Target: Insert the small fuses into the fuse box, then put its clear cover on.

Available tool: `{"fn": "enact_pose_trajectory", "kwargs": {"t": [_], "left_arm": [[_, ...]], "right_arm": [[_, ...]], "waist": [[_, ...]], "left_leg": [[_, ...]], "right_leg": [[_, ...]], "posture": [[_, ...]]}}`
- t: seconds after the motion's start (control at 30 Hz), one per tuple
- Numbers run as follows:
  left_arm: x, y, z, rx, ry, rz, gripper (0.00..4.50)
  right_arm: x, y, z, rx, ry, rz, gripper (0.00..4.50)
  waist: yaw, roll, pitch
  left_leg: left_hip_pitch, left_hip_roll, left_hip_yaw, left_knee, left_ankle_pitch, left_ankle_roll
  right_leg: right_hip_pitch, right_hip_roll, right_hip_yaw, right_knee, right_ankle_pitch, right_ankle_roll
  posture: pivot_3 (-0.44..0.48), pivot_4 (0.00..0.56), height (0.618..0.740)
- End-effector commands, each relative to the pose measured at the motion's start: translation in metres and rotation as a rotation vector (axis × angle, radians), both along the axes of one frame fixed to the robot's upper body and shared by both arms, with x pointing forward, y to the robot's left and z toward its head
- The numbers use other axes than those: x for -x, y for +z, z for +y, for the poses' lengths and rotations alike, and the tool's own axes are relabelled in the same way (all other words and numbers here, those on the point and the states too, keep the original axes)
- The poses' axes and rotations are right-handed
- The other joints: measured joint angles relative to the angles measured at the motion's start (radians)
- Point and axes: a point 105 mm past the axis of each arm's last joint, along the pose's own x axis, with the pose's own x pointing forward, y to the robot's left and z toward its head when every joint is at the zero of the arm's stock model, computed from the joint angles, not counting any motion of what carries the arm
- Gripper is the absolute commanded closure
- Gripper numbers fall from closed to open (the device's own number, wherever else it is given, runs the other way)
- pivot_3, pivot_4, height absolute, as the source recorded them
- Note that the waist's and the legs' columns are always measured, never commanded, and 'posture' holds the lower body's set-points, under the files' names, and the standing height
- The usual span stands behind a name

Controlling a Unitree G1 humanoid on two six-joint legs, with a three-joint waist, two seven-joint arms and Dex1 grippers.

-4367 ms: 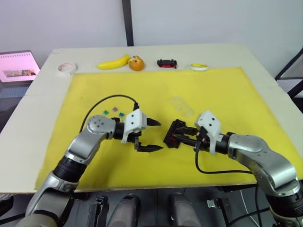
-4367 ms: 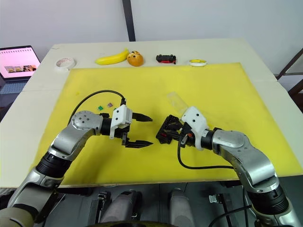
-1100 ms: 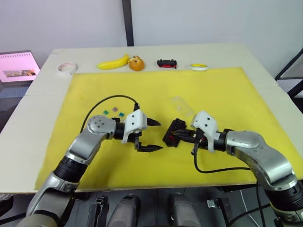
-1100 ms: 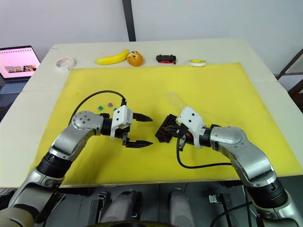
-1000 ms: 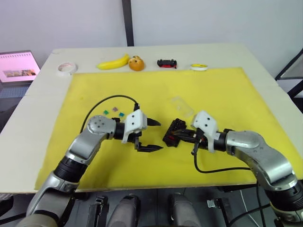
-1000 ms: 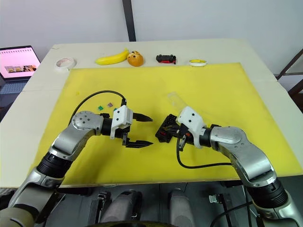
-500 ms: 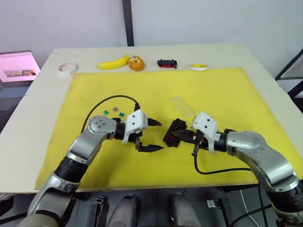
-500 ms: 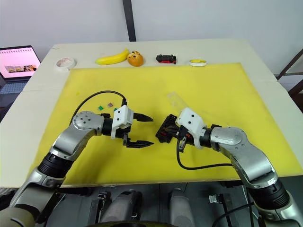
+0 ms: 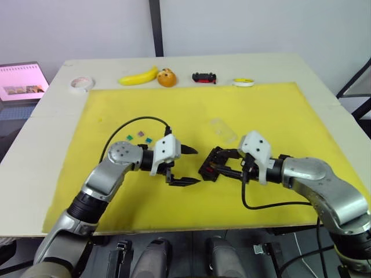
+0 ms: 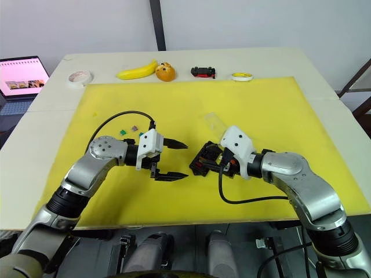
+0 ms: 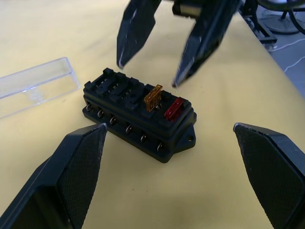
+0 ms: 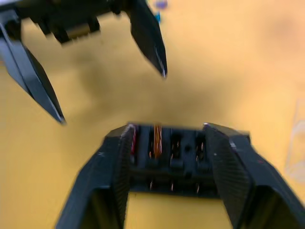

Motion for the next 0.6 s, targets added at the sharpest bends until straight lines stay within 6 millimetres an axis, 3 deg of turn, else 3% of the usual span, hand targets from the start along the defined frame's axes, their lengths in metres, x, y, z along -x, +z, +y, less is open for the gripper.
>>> {"fn": "enact_pose_trajectory", "kwargs": {"t": [0.03, 0.17, 0.27, 0.37, 0.6], "left_arm": [[-0.001, 0.011, -0.002, 0.012, -0.018, -0.051, 0.0], [-0.002, 0.012, -0.002, 0.012, -0.025, -0.052, 0.0], [-0.002, 0.012, -0.003, 0.012, -0.03, -0.052, 0.0], [-0.003, 0.012, -0.004, 0.011, -0.033, -0.053, 0.0], [-0.002, 0.013, -0.005, 0.009, -0.038, -0.053, 0.0]], "right_arm": [[0.003, 0.015, 0.002, -0.024, 0.015, -0.054, 2.09], [0.0, 0.013, 0.005, -0.094, -0.004, -0.03, 2.09], [-0.001, 0.005, 0.008, -0.127, -0.021, -0.011, 2.93], [0.0, -0.001, 0.011, -0.14, -0.021, -0.001, 4.43], [-0.001, -0.009, 0.011, -0.133, -0.036, 0.016, 4.43]], "waist": [[0.001, 0.0, 0.0], [-0.001, 0.0, 0.0], [0.0, 0.0, 0.0], [0.0, 0.0, 0.0], [-0.001, 0.0, 0.0]], "left_leg": [[0.0, 0.0, 0.0, 0.0, 0.0, 0.0], [0.0, 0.0, 0.0, 0.0, 0.0, 0.0], [0.0, 0.0, 0.0, 0.0, 0.0, 0.0], [0.0, -0.001, 0.0, 0.0, 0.0, 0.0], [0.0, 0.0, 0.0, 0.0, 0.0, 0.0]], "right_leg": [[0.0, 0.0, 0.0, 0.0, 0.0, 0.0], [0.0, 0.0, 0.0, 0.0, 0.0, 0.0], [0.0, 0.0, 0.0, 0.0, 0.0, 0.0], [0.0, 0.0, 0.0, 0.0, 0.0, 0.0], [0.0, 0.0, 0.0, 0.0, 0.0, 0.0]], "posture": [[0.0, 0.15, 0.74], [0.0, 0.15, 0.74], [0.0, 0.15, 0.74], [0.0, 0.15, 0.74], [0.0, 0.15, 0.74]]}}
